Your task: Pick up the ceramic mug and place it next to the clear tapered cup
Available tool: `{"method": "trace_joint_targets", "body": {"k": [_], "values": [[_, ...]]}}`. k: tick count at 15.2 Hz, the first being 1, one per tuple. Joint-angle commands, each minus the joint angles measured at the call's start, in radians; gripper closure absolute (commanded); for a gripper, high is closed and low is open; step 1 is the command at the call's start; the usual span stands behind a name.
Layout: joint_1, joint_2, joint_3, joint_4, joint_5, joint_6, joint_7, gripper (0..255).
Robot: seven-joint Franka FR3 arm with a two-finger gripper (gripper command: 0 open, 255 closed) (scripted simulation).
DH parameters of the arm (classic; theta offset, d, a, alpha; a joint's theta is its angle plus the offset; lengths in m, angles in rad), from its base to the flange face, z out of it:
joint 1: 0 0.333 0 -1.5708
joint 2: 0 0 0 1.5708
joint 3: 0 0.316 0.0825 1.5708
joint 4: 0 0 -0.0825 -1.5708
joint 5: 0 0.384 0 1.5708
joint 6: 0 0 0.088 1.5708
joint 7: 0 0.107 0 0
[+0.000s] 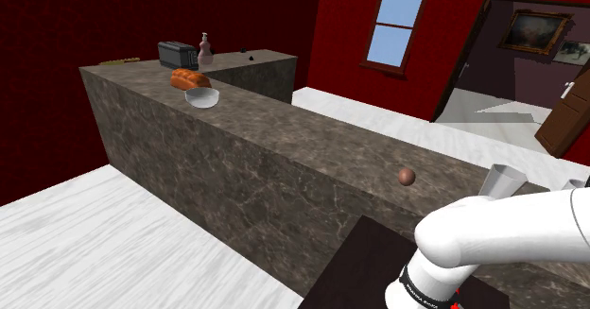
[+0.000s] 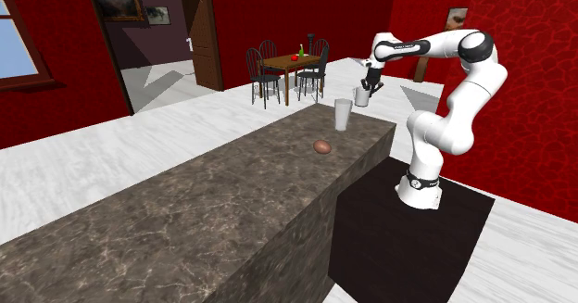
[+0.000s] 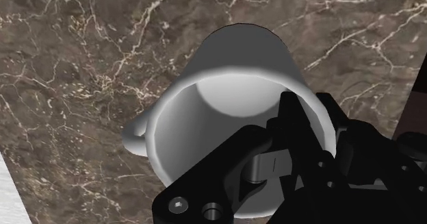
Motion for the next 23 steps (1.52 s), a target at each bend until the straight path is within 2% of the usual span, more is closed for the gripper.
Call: {"method": "trace_joint_targets", "body": {"k": [1,17,23], "values": [[0.003,-0.006,-0.017,-0.019,-0.013,0.024,0.004,255],[0.066,-0.049,-0.172,-0.124,-0.115,0.186,0.051,255],[0.069,-0.051,-0.178,-0.127,-0.119,0.190,0.053,255]]}}
